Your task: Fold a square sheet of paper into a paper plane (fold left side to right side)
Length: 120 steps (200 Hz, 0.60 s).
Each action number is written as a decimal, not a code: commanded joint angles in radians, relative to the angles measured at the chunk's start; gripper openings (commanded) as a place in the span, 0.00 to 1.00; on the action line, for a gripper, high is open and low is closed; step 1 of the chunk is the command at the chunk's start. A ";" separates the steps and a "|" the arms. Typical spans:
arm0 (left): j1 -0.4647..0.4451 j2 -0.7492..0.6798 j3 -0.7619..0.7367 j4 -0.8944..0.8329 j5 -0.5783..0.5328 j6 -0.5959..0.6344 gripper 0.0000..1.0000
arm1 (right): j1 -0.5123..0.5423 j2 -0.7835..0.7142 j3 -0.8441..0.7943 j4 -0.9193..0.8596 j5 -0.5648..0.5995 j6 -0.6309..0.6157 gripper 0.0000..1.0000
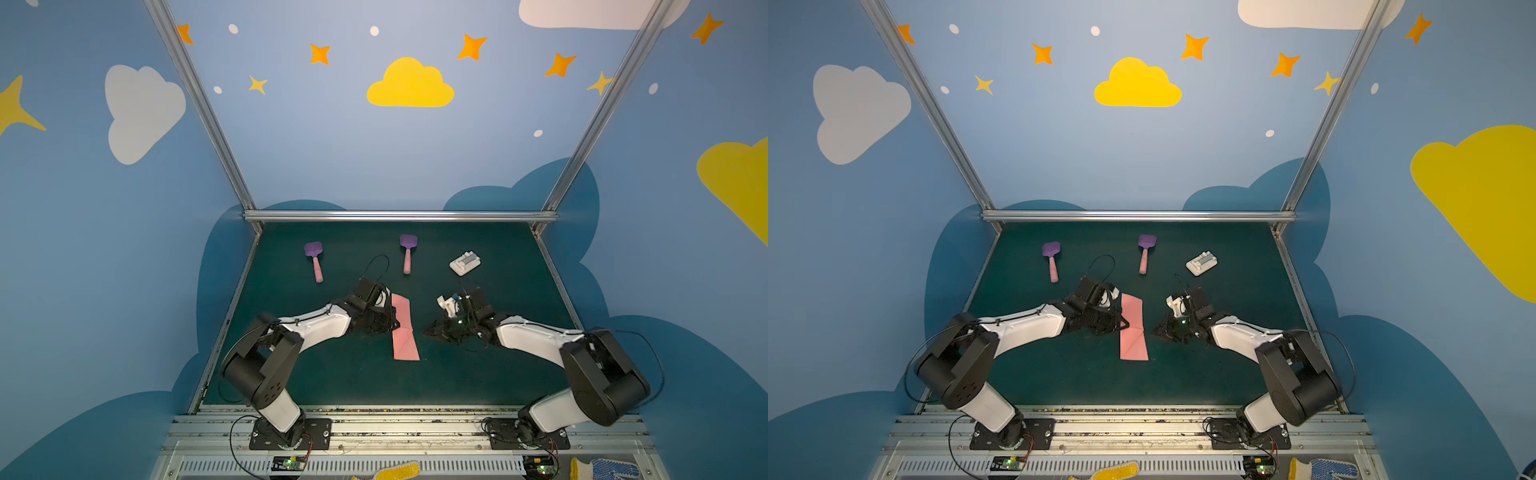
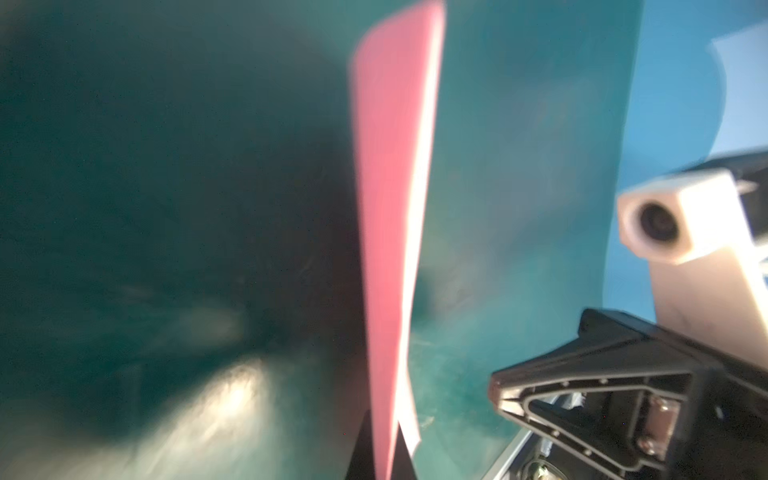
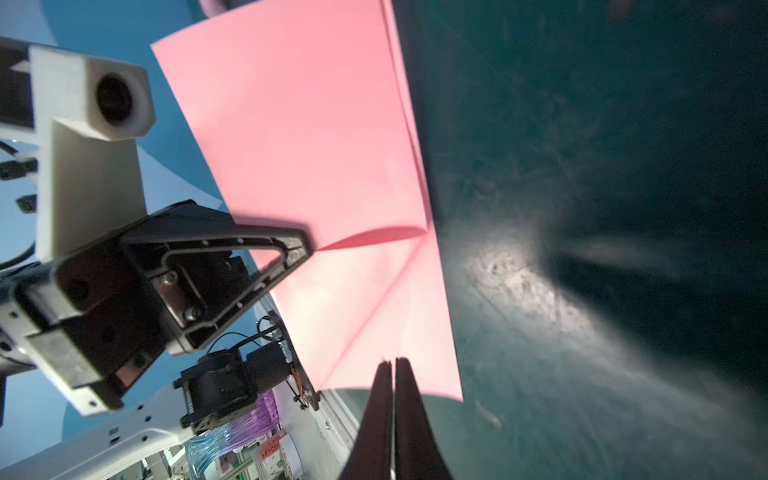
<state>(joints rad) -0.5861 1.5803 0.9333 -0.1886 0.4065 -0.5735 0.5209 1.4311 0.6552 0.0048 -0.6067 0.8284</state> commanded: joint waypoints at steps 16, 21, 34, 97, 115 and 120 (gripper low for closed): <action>0.002 -0.084 0.207 -0.525 -0.371 0.183 0.04 | -0.090 -0.192 -0.099 -0.165 0.023 -0.036 0.00; 0.003 -0.082 0.235 -0.572 -0.409 0.198 0.04 | -0.103 -0.217 -0.111 -0.182 0.027 -0.042 0.00; 0.001 -0.065 0.301 -0.678 -0.495 0.227 0.04 | -0.137 -0.281 -0.140 -0.229 0.032 -0.058 0.00; -0.159 0.198 0.598 -1.011 -0.849 0.160 0.12 | -0.320 -0.497 -0.232 -0.378 -0.006 -0.121 0.00; -0.222 0.318 0.671 -1.042 -0.848 0.114 0.20 | -0.356 -0.509 -0.227 -0.404 -0.029 -0.140 0.00; -0.240 0.353 0.695 -1.043 -0.839 0.103 0.22 | -0.364 -0.510 -0.226 -0.410 -0.034 -0.145 0.00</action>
<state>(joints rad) -0.7570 1.8080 1.5543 -1.1019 -0.3565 -0.4061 0.1913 0.9390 0.4263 -0.3328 -0.5995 0.7315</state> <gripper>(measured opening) 0.182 0.047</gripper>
